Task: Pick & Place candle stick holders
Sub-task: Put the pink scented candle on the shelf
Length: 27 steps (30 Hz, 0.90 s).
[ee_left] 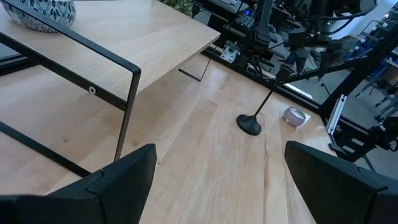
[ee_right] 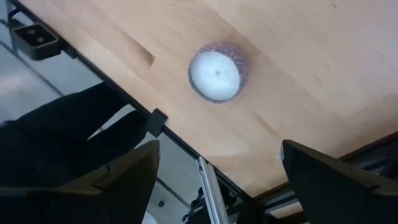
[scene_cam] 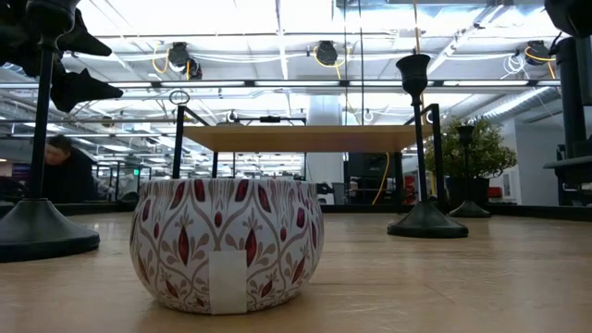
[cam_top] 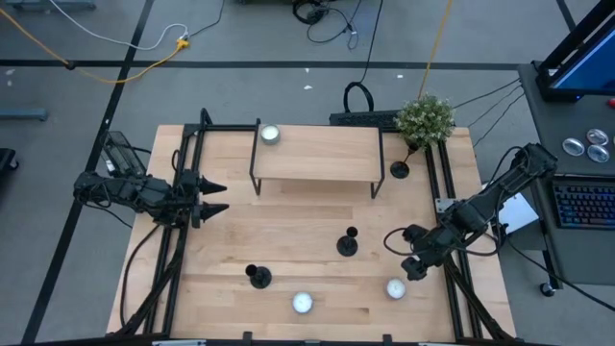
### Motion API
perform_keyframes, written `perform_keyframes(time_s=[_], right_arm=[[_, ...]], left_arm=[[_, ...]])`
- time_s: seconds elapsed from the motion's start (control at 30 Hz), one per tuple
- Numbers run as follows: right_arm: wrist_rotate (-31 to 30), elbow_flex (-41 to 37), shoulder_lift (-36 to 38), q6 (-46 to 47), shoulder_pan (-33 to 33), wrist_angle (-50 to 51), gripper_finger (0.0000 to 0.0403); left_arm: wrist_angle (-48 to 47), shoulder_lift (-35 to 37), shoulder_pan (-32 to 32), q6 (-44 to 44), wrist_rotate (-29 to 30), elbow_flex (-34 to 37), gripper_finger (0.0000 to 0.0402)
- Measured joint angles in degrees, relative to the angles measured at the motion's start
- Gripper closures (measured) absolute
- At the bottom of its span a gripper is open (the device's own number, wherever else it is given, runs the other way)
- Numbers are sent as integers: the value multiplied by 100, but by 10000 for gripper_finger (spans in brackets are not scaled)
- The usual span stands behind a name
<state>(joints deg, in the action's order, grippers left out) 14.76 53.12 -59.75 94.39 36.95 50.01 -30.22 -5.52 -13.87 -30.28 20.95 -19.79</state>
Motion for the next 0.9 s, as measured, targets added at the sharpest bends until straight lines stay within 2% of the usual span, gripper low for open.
perform_keyframes(time_s=[0.07,0.2,0.37,0.67,0.9], right_arm=[[-60,0,0,-99,0,-74,74],[-600,0,0,-358,2,-211,73],[-1279,0,0,-97,2,-206,73],[-1326,0,-95,-397,56,-250,73],[-1291,0,-773,-745,280,-694,73]], left_arm=[[0,2,0,0,0,0,39],[0,1,0,0,0,0,39],[0,0,0,0,0,0,39],[0,0,2,-2,0,0,39],[0,0,1,-50,0,0,39]])
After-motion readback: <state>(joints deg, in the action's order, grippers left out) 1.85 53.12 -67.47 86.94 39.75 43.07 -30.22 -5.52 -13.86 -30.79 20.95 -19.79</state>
